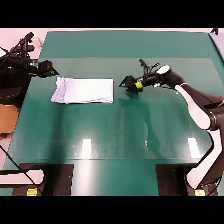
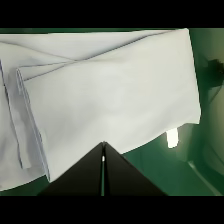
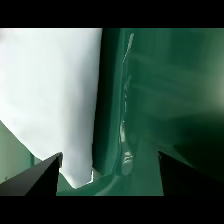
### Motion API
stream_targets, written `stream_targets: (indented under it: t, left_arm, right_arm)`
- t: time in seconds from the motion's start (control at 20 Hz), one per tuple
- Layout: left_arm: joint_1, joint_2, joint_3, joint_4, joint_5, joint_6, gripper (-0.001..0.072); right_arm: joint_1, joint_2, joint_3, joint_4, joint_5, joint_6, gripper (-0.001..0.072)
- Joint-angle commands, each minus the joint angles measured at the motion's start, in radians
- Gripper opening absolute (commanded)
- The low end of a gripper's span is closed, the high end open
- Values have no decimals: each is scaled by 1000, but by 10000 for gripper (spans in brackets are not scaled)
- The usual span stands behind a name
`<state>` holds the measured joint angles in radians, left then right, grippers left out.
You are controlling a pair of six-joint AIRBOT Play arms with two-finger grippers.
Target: Fold the shirts.
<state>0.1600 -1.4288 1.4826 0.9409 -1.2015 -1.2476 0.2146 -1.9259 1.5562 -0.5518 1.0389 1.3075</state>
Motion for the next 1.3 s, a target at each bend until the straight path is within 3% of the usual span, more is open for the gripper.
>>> stream_targets:
  t: [0.0,0.35,0.4,0.45,0.5,0.55,0.85,1.1,1.25]
  left_arm:
    - [1,1,1,0,-1,0,21]
    - [1,1,1,0,-10,0,21]
    - [1,1,1,0,-14,0,21]
    - [1,1,1,0,-18,0,22]
    - [1,1,1,0,-24,-1,21]
    - [1,1,1,-1,-31,-1,22]
    - [1,1,1,-6,-80,-39,21]
    - [1,1,1,-7,-137,-109,21]
    - [1,1,1,-14,-206,-115,21]
  right_arm:
    - [67,-116,55,89,-29,-2,697]
    - [229,-315,376,89,-35,143,689]
    - [244,-329,409,89,-45,151,604]
    - [257,-337,443,89,-56,151,411]
    - [266,-337,470,87,-72,150,130]
    - [272,-337,497,91,-89,151,18]
    - [210,-206,535,90,-108,204,15]
    - [-2,29,535,58,-146,290,15]
    - [-185,192,452,-73,-154,449,15]
